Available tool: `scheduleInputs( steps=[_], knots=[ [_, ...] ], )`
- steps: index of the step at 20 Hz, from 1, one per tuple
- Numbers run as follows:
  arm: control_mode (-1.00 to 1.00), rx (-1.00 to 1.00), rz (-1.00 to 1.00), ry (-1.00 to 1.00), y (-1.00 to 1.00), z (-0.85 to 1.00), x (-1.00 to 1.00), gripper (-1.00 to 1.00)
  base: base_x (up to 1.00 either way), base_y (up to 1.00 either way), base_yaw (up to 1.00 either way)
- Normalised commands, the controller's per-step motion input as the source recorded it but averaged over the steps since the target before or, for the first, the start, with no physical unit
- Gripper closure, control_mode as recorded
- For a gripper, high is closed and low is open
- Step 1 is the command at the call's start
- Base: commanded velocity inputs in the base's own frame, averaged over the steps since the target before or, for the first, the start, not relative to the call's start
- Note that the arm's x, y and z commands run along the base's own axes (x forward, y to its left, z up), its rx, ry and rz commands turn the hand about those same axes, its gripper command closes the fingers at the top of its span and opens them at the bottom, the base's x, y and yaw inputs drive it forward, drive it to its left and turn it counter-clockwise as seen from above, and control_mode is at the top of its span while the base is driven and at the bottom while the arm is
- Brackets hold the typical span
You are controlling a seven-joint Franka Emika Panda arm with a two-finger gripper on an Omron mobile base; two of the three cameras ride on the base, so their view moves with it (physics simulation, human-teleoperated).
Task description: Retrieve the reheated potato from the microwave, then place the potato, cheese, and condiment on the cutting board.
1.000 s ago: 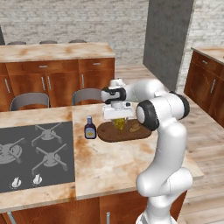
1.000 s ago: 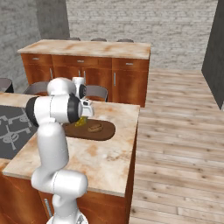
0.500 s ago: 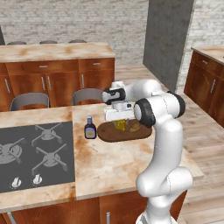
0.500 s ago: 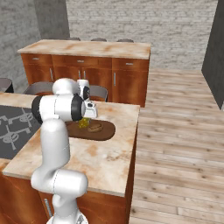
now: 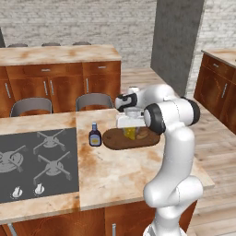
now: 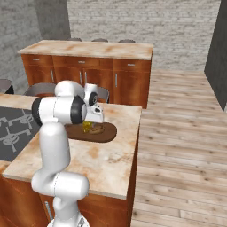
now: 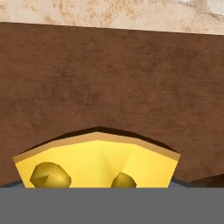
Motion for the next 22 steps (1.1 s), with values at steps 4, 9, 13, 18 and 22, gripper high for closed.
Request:
scheduleInputs(
  steps=[4, 9, 13, 18, 22],
  knots=[
    [-1.00, 0.00, 0.00, -0.08, -0.33, -0.17, -0.16, 1.00, 0.00, 0.00, 0.00],
    [-1.00, -0.01, -0.03, -0.03, -0.28, -0.13, -0.08, 1.00, 0.00, 0.00, 0.00],
    [-1.00, -0.03, -0.05, 0.00, -0.29, -0.06, 0.00, 1.00, 0.00, 0.00, 0.00],
    [-1.00, -0.03, -0.05, 0.00, -0.18, -0.05, -0.03, 1.00, 0.00, 0.00, 0.00],
    [-1.00, 0.00, -0.02, -0.03, 0.13, -0.11, -0.12, -1.00, 0.00, 0.00, 0.00]
  ],
)
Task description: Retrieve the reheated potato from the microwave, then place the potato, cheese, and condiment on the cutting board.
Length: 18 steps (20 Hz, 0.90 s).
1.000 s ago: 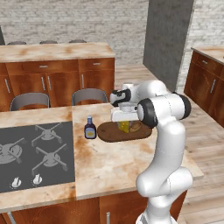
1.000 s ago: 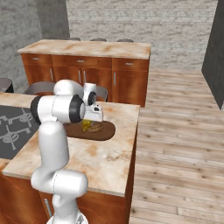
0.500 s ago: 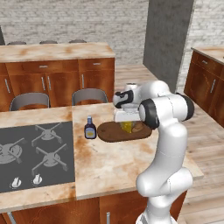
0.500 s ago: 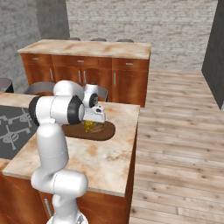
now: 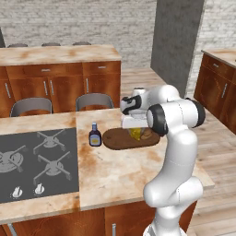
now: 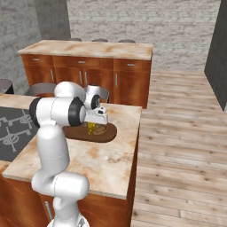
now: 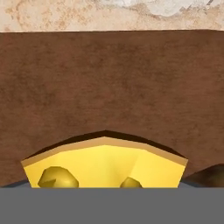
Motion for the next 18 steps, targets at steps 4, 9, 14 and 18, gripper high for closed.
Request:
scheduleInputs(
  steps=[4, 9, 14, 18],
  knots=[
    [-1.00, 0.00, -0.01, 0.00, 0.19, -0.03, -0.06, -1.00, 0.00, 0.00, 0.00],
    [-1.00, 0.00, 0.00, 0.00, 0.11, 0.17, -0.03, -1.00, 0.00, 0.00, 0.00],
    [-1.00, -0.03, 0.00, -0.01, 0.10, 0.19, -0.01, -1.00, 0.00, 0.00, 0.00],
    [-1.00, -0.03, 0.00, 0.00, 0.03, 0.25, -0.01, -1.00, 0.00, 0.00, 0.00]
  ],
)
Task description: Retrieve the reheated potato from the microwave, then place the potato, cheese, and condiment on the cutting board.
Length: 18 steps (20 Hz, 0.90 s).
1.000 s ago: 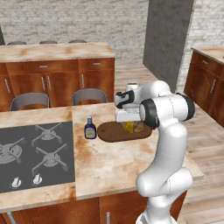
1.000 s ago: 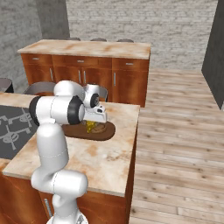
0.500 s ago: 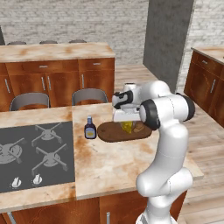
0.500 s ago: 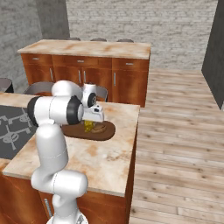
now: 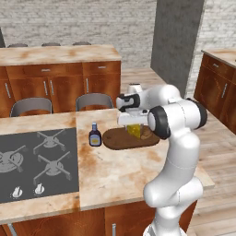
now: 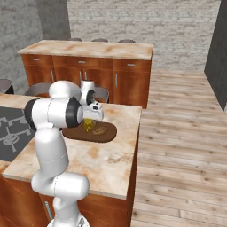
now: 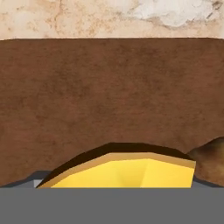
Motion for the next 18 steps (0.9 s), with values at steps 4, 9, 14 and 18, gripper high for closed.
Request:
scheduleInputs(
  steps=[4, 9, 14, 18],
  knots=[
    [-1.00, -0.07, -0.05, 0.00, -0.03, 0.15, -0.13, -1.00, 0.00, 0.00, 0.00],
    [-1.00, -0.05, -0.05, 0.02, 0.00, -0.12, -0.01, -1.00, 0.00, 0.00, 0.00],
    [-1.00, 0.02, 0.00, 0.00, 0.01, -0.37, 0.04, -1.00, 0.00, 0.00, 0.00],
    [-1.00, 0.00, 0.04, -0.05, -0.01, -0.16, 0.00, -1.00, 0.00, 0.00, 0.00]
  ],
)
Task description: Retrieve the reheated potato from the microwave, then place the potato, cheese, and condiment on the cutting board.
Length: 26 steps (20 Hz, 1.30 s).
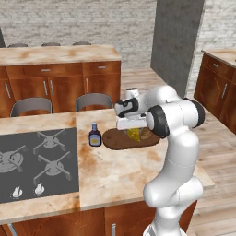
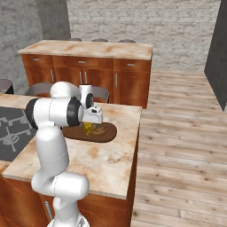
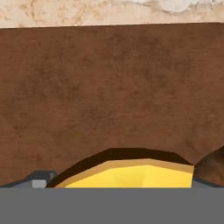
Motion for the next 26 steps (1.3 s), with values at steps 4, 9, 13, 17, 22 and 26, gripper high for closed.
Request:
scheduleInputs(
  steps=[4, 9, 13, 17, 22, 26],
  knots=[
    [-1.00, -0.05, 0.06, -0.26, -0.01, -0.08, 0.11, -1.00, 0.00, 0.00, 0.00],
    [-1.00, -0.04, 0.06, -0.24, -0.01, -0.21, 0.06, -1.00, 0.00, 0.00, 0.00],
    [-1.00, 0.01, 0.02, -0.11, -0.01, -0.19, 0.08, -1.00, 0.00, 0.00, 0.00],
    [-1.00, 0.10, 0.04, -0.04, -0.05, 0.12, 0.08, -1.00, 0.00, 0.00, 0.00],
    [-1.00, 0.02, 0.00, 0.23, 0.00, 0.32, -0.06, -1.00, 0.00, 0.00, 0.00],
    [-1.00, 0.00, 0.00, 0.12, -0.01, 0.34, 0.00, -1.00, 0.00, 0.00, 0.00]
  ],
)
